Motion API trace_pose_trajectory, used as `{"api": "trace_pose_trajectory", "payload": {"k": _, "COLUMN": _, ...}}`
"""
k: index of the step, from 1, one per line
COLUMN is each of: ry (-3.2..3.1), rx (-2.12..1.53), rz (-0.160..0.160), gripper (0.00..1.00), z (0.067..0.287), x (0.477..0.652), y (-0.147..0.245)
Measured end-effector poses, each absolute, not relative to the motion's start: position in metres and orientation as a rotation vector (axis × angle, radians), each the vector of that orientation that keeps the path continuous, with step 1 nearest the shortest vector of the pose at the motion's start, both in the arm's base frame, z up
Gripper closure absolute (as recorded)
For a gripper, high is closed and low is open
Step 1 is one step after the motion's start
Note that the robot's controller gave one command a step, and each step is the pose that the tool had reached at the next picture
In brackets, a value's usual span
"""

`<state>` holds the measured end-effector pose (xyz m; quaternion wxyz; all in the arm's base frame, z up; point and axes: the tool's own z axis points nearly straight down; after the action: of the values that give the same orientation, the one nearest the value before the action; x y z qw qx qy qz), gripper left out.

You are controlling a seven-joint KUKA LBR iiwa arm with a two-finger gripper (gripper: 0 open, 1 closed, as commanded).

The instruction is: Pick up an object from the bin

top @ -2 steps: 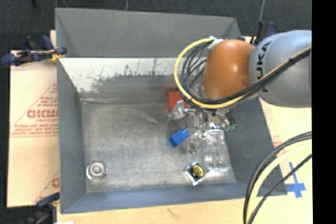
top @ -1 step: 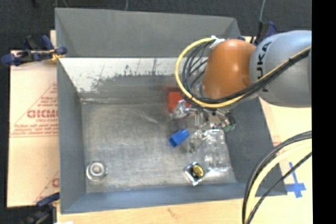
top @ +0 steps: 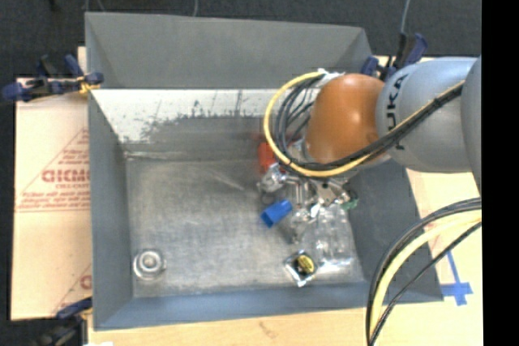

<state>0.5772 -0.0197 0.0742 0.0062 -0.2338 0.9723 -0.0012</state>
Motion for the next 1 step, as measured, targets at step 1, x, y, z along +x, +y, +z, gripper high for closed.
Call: {"api": "trace_pose_trajectory", "payload": {"k": 1, "ry": 3.049, "rx": -0.728, "rz": -0.003, "gripper": 0.0, "z": 0.0768, "x": 0.5795, "y": -0.0204}}
